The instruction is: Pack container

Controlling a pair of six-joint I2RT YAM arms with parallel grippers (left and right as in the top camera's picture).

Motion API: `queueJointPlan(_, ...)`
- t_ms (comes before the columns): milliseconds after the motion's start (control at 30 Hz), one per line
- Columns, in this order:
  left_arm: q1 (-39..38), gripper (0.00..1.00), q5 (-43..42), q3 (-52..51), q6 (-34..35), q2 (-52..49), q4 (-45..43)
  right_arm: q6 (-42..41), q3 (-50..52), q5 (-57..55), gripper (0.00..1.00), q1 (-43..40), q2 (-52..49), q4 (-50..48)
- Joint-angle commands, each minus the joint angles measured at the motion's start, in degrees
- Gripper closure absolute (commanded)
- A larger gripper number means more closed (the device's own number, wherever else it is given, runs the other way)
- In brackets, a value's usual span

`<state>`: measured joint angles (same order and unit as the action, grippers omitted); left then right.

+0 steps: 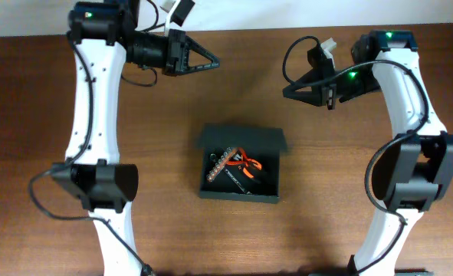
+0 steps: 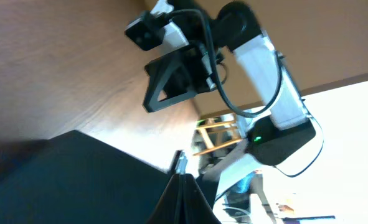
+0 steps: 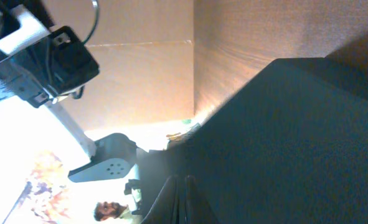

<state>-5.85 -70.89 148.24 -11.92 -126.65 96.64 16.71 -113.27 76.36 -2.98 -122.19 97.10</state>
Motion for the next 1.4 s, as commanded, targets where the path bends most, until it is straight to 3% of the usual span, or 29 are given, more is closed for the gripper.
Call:
queueJointPlan(0, 0.3, 0.98, 11.4, 0.0, 1.6, 4.0, 0.1, 0.8, 0.1, -2.3, 0.96, 0.3, 4.1, 0.2)
queueJointPlan(167, 0.3, 0.98, 27.5, 0.0, 4.0, 5.2, 0.1, 0.5, -0.4, -12.2, 0.96, 0.3, 5.9, 0.3)
queueJointPlan(467, 0.3, 0.98, 50.4, 0.0, 5.4, 5.5, 0.1, -8.7, -3.4, -43.3, 0.96, 0.3, 12.8, 0.2)
queueJointPlan(667, 0.3, 0.98, 68.0, 0.0, 11.3, 7.5, 0.1, -19.5, -7.6, -68.5, 0.96, 0.3, 18.9, 0.2)
queueJointPlan(867, 0.3, 0.98, 85.9, 0.0, 18.2, 12.4, 0.1, -22.0, -7.9, -83.3, 0.89, 0.3, 26.6, 0.2)
queueJointPlan(1000, 0.5, 0.98, 88.7, 0.0, 18.1, 15.2, 0.1, -21.9, -7.9, -85.8, 0.86, 0.3, 30.6, 0.2)
queueJointPlan(1200, 0.5, 0.98, 82.4, -0.1, 18.1, 17.6, 0.1, -21.6, -5.2, -82.2, 0.85, 0.3, 37.3, 0.3)
queueJointPlan(1367, 0.5, 0.98, 80.9, -0.2, 18.1, 18.3, 0.1, -21.7, 0.7, -80.0, 0.73, 0.3, 45.0, 0.2)
